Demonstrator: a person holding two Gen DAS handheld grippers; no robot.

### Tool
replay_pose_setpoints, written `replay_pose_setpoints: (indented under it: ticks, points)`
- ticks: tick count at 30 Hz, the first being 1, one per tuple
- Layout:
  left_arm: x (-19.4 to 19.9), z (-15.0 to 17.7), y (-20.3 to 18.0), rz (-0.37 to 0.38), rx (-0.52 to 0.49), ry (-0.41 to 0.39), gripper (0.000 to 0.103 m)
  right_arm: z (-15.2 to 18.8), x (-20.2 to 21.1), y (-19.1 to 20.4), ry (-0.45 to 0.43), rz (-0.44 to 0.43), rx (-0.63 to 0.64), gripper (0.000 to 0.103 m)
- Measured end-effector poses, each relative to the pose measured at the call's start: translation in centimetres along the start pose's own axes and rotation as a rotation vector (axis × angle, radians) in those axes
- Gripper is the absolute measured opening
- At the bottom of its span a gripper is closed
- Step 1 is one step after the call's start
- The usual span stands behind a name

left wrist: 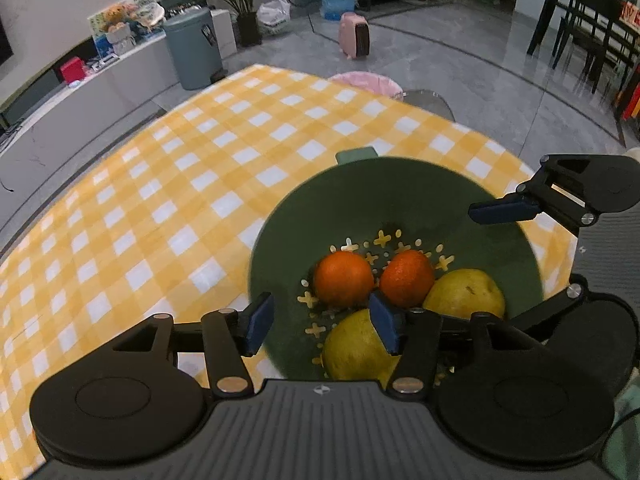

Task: Organize fruits
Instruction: 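Open both grippers to drop the oranges and pull back from the colander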

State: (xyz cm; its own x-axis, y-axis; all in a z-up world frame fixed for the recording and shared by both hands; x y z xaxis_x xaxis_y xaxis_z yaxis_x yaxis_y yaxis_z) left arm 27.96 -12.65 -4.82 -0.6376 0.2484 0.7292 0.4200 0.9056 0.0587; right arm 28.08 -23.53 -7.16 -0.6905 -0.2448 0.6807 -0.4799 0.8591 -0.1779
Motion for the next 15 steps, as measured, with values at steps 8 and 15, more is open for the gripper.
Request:
replay_pose_setpoints:
  ticks: [8,15]
  points:
    - [5.7,0.9,1.5,-0.025,0.066,-0.087,0.066,-0.8,4.1,1.7,-0.112,0.047,-0.094,0.082]
    - [10.0,3.3,3.4,-0.057,0.12,-0.137,0.066,-1.3,6.8,5.5,-0.195,0.021,-0.173,0.082]
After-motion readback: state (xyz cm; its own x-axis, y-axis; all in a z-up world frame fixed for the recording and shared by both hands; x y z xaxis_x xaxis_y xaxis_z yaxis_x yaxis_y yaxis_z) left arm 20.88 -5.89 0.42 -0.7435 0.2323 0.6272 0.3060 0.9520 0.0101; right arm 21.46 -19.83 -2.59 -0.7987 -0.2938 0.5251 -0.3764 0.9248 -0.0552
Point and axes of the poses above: each gripper's, at about its wrist camera, not at the fingertips, and x roughly against the way its jaws point, y to its left, z to its underside, the point moved 5 cm from there along -x, roughly the way its jaws point, and after that the axes turned 9 degrees about -y, right-handed, at the moved point
